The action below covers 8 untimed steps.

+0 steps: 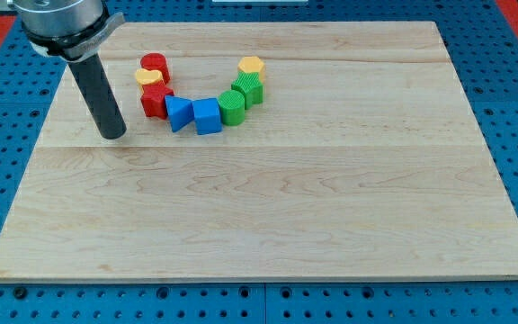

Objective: Slide yellow heart towards top center

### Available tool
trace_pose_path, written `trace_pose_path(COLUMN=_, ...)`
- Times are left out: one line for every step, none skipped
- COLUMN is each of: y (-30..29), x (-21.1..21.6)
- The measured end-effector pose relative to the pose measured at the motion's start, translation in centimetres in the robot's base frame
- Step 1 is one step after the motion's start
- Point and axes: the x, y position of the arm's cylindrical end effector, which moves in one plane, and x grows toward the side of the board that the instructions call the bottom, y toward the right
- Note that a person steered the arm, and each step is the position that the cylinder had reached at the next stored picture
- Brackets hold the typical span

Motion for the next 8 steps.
trace_pose_path(y=-0.4, x=-1.3)
trace_pose_path(y=-0.5, x=-3.3)
trace_pose_path(y=-0.5, x=-4.8)
trace_pose_path(y=-0.5, x=-6.4)
trace_pose_path(y=0.0, x=-6.7)
trace_pose_path(y=1.4, x=-7.2)
trace_pose_path(y=2.3, x=-7.9)
trace_pose_path(y=3.0, x=-8.2)
